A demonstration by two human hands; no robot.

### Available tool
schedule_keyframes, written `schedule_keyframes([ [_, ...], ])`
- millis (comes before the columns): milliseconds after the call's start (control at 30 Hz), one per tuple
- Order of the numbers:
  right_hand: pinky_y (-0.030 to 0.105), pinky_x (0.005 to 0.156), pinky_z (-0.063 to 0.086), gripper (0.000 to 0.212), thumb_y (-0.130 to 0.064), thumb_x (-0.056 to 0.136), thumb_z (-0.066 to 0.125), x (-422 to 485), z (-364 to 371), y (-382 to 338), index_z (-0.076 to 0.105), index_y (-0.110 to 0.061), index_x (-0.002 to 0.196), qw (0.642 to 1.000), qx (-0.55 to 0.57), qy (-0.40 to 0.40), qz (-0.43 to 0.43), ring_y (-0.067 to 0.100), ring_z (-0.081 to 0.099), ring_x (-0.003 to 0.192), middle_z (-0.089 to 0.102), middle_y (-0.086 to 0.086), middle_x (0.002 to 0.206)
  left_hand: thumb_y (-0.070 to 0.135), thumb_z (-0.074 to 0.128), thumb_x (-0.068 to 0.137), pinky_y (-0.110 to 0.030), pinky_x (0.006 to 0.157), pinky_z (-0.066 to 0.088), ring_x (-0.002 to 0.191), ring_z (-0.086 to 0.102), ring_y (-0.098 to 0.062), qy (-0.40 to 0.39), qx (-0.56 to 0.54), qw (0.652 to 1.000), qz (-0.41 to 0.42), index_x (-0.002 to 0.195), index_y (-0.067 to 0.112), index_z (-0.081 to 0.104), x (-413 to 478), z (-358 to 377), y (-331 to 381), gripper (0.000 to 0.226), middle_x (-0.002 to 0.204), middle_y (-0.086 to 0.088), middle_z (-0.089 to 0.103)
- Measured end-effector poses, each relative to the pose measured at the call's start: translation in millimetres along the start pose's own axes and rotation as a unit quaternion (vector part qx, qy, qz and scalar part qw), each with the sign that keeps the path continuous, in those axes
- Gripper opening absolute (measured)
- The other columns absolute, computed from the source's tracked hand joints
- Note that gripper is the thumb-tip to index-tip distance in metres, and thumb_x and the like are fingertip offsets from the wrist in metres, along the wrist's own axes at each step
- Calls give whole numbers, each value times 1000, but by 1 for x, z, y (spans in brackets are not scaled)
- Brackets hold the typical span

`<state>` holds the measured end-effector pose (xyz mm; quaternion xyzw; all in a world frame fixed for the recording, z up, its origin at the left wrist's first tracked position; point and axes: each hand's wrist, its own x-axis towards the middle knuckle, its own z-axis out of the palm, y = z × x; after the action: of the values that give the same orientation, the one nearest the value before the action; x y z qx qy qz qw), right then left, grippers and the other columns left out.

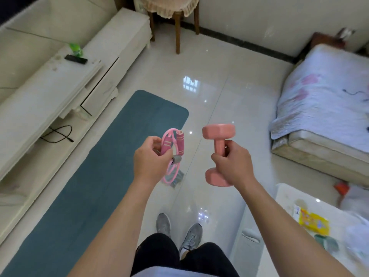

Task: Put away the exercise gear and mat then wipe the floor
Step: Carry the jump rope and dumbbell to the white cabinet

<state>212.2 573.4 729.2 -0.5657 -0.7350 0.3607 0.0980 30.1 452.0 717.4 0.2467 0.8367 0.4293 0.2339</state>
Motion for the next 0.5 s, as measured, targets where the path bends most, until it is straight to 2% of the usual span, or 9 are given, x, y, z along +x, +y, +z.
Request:
schedule_keyframes([
  [200,25,54,36,7,-26,75,61,32,-33,-11,57,-21,78,999,-6,38,18,8,56,67,62,-7,71,23,74,76,-42,66,59,67,67,-8,-37,-5,998,44,88,21,62,42,14,48,16,73,9,68],
  [333,25,54,38,11,-30,75,66,54,-48,-20,59,-22,79,997,4,72,39,9,57,67,62,-9,71,26,74,78,-39,67,60,67,67,-4,-71,1,996,62,89,24,62,74,21,69,16,75,11,68],
  [500,26,52,34,8,-26,73,62,89,-72,-30,57,-21,76,993,10,103,49,8,56,65,62,-7,69,25,74,79,-37,67,60,66,67,-2,-98,12,991,94,90,25,63,114,34,99,15,75,13,69],
])
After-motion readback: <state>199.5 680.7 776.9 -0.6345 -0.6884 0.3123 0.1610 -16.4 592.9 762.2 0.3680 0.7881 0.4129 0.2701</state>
